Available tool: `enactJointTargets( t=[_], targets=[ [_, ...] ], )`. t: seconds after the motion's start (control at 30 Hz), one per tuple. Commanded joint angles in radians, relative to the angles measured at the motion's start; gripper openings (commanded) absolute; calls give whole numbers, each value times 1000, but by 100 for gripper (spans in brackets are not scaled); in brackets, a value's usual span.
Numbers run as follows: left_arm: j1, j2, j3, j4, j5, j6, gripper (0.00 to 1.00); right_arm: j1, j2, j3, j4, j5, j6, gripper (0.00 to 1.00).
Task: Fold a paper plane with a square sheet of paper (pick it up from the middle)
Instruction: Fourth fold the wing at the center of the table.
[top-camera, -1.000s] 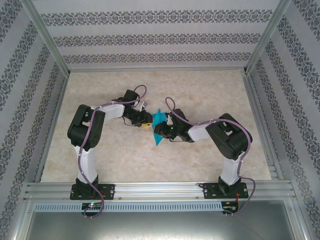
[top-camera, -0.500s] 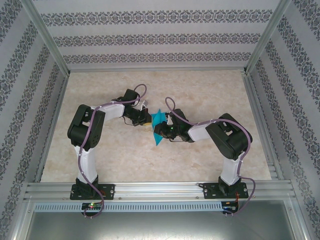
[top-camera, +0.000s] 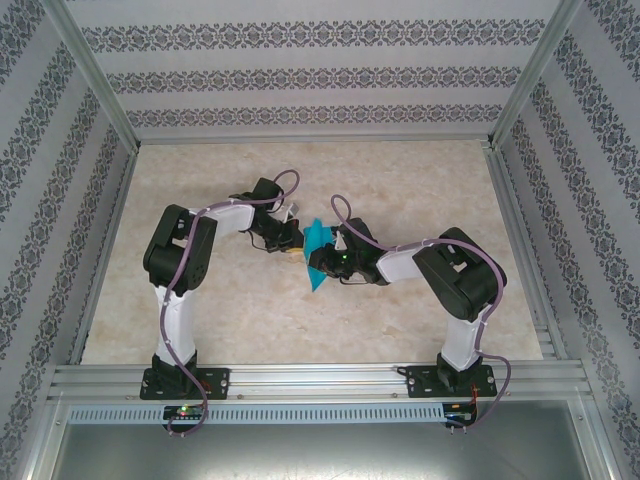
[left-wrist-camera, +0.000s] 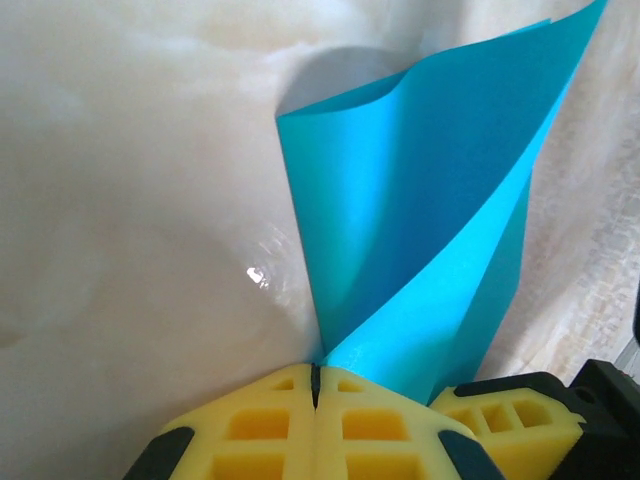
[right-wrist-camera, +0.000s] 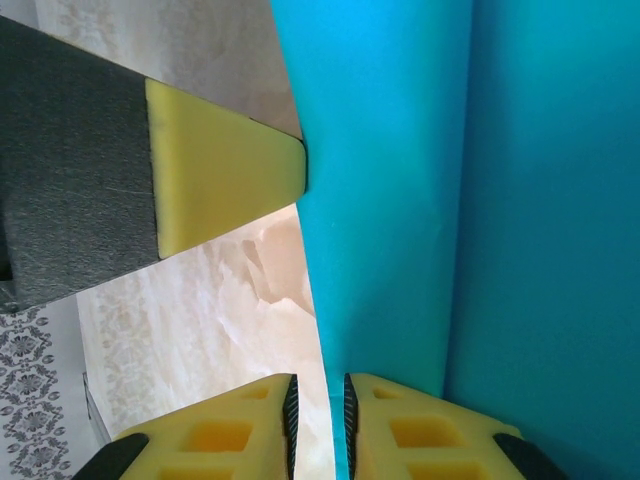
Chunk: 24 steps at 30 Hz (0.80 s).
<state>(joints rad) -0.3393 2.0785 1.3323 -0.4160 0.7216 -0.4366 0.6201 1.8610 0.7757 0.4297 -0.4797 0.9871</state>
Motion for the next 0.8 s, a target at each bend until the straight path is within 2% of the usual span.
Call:
enactJointTargets(
  t=[0.0, 0.5, 0.77],
  targets=[
    [1, 25, 40, -30, -33, 42, 0, 17, -5, -25, -91, 11, -33, 22],
    [0, 56, 82, -35, -30, 43, 2, 18, 23, -14, -125, 3, -56, 19],
    [-5, 31, 100, -61, -39, 48, 8, 17, 33, 4, -176, 19, -62, 14]
  ],
)
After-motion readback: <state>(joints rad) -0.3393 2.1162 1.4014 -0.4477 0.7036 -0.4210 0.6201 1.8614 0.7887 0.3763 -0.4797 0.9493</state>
